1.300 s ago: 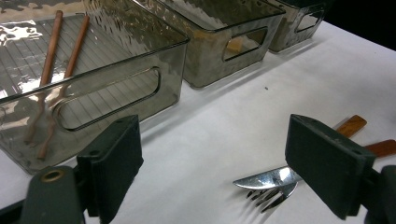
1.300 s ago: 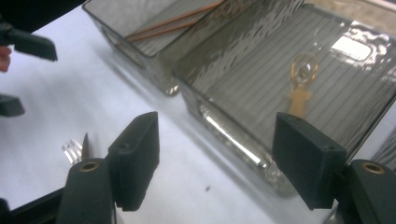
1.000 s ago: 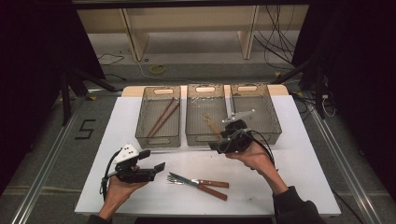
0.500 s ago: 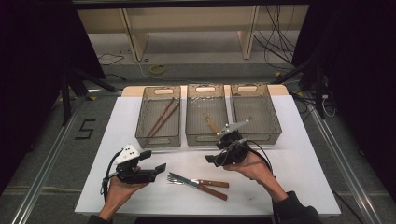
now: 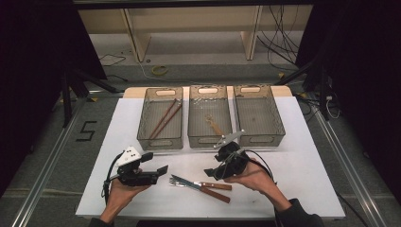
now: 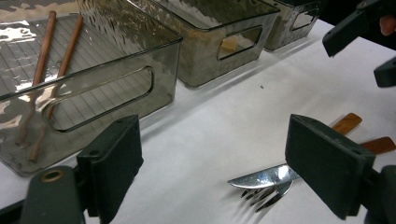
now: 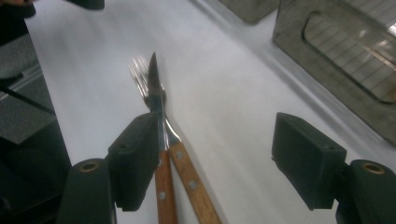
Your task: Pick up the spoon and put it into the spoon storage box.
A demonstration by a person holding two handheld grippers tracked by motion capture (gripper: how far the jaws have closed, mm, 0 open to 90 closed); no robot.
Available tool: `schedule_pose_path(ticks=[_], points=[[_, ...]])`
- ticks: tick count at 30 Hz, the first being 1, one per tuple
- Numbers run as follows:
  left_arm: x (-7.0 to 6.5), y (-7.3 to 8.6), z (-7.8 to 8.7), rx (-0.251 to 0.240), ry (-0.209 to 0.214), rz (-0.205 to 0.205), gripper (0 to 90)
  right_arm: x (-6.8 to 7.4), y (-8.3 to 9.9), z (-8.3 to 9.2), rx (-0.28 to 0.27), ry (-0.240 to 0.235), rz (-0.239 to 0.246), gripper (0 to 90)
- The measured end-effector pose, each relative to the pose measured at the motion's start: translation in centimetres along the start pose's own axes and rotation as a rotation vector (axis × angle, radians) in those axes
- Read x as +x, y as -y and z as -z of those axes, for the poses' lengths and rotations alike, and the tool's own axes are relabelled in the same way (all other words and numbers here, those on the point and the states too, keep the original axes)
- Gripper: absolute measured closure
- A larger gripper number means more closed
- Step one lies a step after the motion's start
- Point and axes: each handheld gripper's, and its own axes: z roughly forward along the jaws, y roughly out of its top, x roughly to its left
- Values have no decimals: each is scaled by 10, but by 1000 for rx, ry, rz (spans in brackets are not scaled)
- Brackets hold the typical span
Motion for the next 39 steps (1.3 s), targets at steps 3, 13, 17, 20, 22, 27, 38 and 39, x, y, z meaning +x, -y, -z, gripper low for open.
schedule_pose_path(ticks=[3,13,17,20,22,27,38,39], points=[[0,0,0,1,1,1,182,4,3,-3,20,-10,10,338],[0,0,0,0,-1,0,181,15,8,-10,78,-31,49,359],[0,0,0,0,-1,0,181,17,10,-12,94,-42,52,361],[0,-1,0,1,-1,1,181,19,11,-14,105,-48,58,362],[-1,-1,-1,0,0,1,181,20,12,-16,113,-50,59,363],[-1,-1,-1,1,2,0,181,23,14,-20,137,-61,70,366],[-1,-1,-1,0,2,1,181,26,17,-26,175,-67,79,399],[-1,-1,-1,0,2,0,181,27,17,-27,178,-71,80,402]])
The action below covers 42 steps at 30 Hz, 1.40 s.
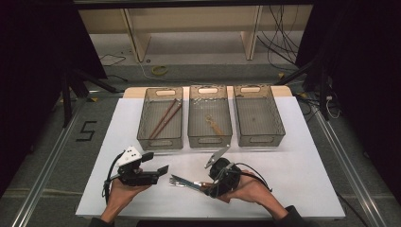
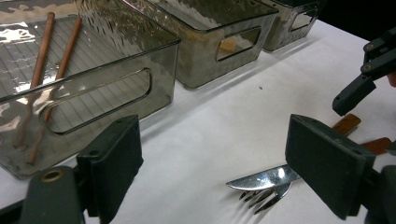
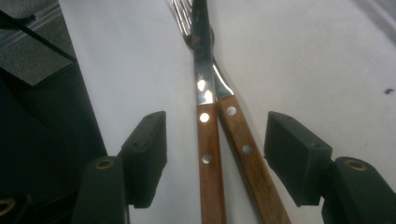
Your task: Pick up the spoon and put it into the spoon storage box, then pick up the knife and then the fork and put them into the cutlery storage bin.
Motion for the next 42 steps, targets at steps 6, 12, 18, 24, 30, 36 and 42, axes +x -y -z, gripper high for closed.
schedule_pose_path(ticks=[6,12,18,24,30,36,42], points=[[0,0,0,0,0,1,181,2,1,-3,21,-3,11,424],[0,0,0,1,1,0,180,4,3,-7,42,-13,20,447],[0,0,0,3,1,-1,181,5,5,-11,64,-18,22,477],[-1,1,0,4,1,-6,181,7,5,-14,86,-11,43,508],[-1,1,-1,6,3,-7,180,8,6,-18,114,2,57,548],[-1,1,-1,6,5,-6,180,9,6,-23,134,21,78,589],[-2,1,-1,9,7,-12,180,11,4,-26,151,40,90,642]])
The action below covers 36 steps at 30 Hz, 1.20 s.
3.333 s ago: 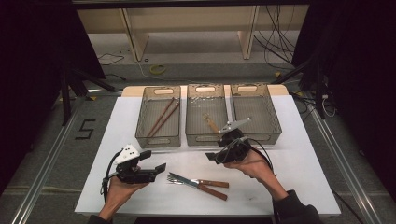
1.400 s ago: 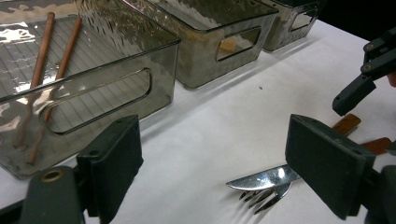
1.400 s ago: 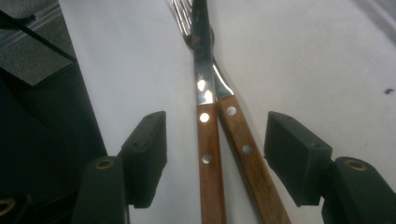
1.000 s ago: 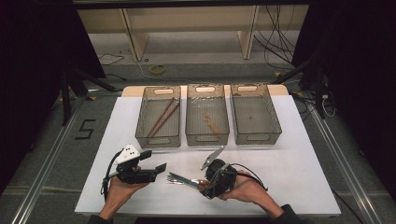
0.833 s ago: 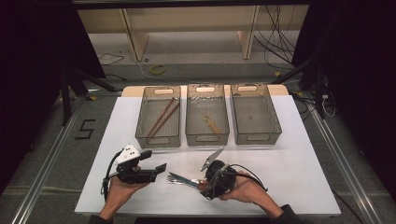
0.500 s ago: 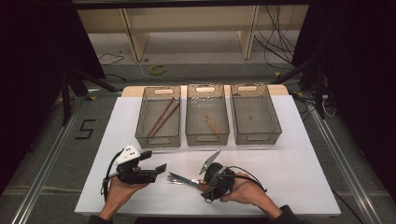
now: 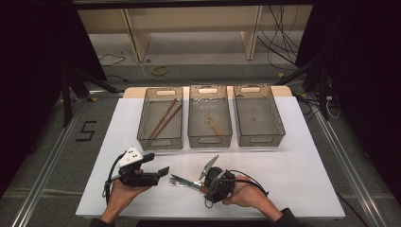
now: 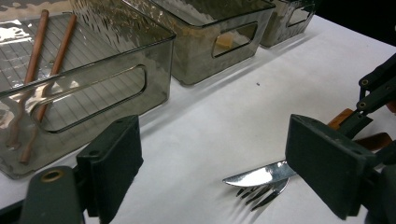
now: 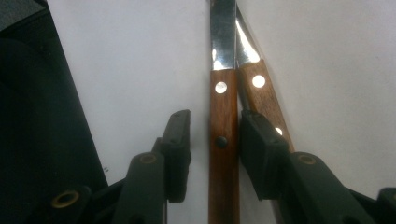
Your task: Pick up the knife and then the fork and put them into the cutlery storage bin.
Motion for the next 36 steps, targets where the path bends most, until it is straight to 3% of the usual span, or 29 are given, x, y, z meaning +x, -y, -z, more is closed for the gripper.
schedule_pose_path(ticks=[20,27,36], points=[[-1,0,-1,5,3,-3,181,5,-3,-2,23,76,28,761],[0,0,-1,5,1,-6,181,6,-3,-2,22,81,18,772],[0,0,0,-1,-2,-2,181,1,-1,0,8,44,-5,775]])
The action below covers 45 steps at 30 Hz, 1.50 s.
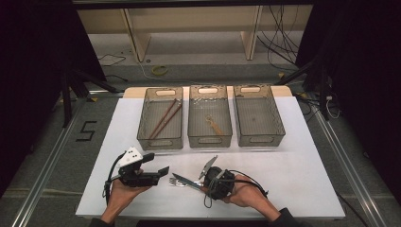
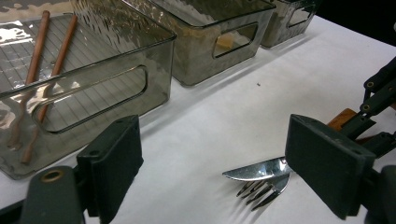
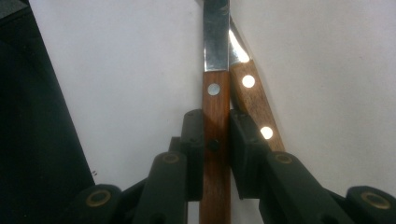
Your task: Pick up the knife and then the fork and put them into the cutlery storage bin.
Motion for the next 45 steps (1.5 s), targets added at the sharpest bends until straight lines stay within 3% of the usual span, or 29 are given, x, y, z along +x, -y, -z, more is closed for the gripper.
schedule_pose_path(ticks=[15,33,45], points=[[0,0,0,0,0,0,182,-9,4,13,-56,-18,-21,774],[0,1,-1,3,-2,2,181,-34,13,38,-150,-12,-110,775],[0,1,-1,4,-2,1,181,-54,17,56,-224,21,-175,775]])
